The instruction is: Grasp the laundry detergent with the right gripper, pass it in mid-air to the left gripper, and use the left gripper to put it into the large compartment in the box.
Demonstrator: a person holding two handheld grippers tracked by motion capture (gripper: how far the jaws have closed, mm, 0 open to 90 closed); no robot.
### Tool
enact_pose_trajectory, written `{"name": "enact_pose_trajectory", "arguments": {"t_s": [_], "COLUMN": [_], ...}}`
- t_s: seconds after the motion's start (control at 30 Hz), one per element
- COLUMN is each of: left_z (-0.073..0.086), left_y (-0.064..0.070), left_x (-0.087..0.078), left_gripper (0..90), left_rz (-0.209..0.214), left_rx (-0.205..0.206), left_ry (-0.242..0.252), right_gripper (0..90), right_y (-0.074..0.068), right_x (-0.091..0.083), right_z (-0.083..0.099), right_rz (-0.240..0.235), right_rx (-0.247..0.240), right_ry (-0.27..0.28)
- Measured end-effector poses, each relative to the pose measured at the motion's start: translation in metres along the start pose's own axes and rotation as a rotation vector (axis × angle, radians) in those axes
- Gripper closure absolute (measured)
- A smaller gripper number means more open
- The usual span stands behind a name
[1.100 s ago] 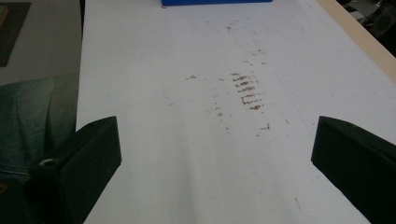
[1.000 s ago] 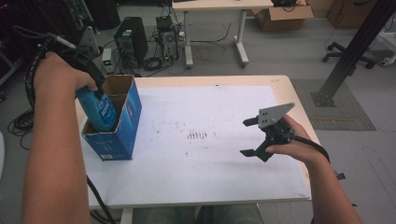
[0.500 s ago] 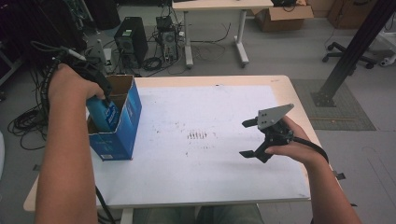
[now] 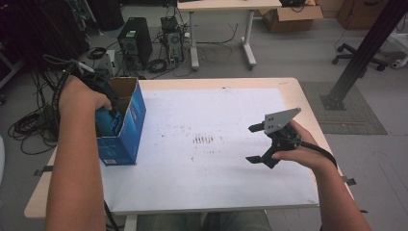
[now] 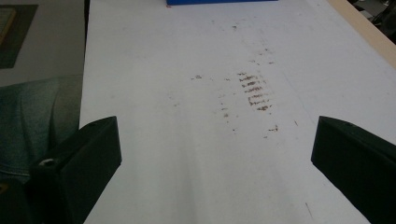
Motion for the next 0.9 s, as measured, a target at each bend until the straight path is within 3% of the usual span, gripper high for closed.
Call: {"name": "enact_pose_trajectory", "arguments": {"t_s": [0.9], "left_z": [0.004], "left_y": [0.003], "left_x": [0.036], "left_gripper": [38.6], "left_rz": [0.007], "left_rx": [0.009], "left_ry": [-0.017], "right_gripper": [1.7], "right_y": [-0.003], "right_x": [0.004], "right_z": [0.002], "right_rz": [-0.013], "right_rx": [0.000], "right_ry": [0.013]}}
Point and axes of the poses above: each handheld gripper's, and its own axes: x roughly forward along the jaws, z roughly out of its underside, y roughly to its right, the point moved 9 cm from there along x, roughly forward along the jaws, and after that the axes turned 11 degrees about y, right-handed, at the moved point
